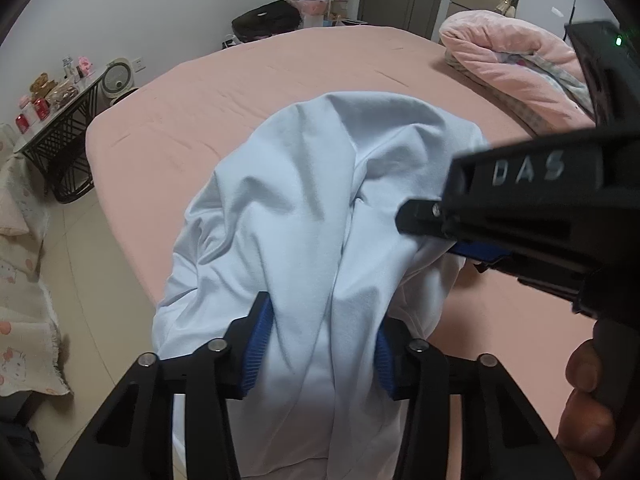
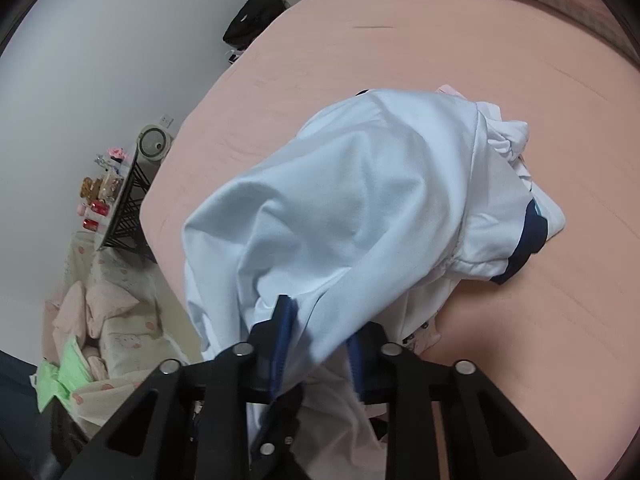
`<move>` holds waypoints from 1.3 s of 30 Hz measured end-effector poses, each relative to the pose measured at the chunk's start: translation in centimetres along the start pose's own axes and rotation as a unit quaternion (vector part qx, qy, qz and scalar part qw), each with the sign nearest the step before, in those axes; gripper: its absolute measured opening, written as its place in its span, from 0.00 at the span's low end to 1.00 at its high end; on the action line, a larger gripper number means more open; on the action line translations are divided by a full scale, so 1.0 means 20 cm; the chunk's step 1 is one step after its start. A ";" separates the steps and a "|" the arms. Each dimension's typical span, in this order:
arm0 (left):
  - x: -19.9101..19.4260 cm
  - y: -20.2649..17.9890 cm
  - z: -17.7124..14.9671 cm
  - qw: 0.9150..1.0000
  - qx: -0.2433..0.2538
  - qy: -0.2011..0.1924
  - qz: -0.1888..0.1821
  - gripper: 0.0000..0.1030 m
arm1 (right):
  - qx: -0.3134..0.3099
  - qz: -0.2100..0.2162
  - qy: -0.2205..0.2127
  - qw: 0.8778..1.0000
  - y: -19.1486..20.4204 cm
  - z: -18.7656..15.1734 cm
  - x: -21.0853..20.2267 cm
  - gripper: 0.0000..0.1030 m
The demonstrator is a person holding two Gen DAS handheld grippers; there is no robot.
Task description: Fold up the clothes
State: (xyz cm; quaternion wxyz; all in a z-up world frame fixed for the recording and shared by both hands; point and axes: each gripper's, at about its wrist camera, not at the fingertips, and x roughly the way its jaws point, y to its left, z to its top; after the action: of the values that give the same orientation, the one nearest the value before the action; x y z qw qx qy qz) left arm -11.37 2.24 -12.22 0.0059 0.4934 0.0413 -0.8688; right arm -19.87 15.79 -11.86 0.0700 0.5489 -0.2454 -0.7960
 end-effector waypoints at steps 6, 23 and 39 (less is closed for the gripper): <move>-0.01 -0.06 -0.02 1.000 0.024 -0.008 0.012 0.33 | -0.002 0.006 0.001 1.000 -0.02 0.00 0.01 0.11; -0.08 -0.01 -0.04 0.999 0.008 -0.031 0.007 0.18 | -0.015 0.031 0.012 0.999 0.02 -0.02 -0.10 0.12; -0.15 0.04 -0.06 0.999 -0.010 -0.034 -0.011 0.14 | 0.009 0.068 0.032 0.997 0.05 -0.03 0.00 0.51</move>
State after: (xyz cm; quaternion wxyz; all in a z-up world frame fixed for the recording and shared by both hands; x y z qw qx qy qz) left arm -8.64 1.36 -10.28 0.0025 0.4631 0.0548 -0.8846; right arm -19.49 14.69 -11.46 0.1265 0.5569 -0.2870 -0.7691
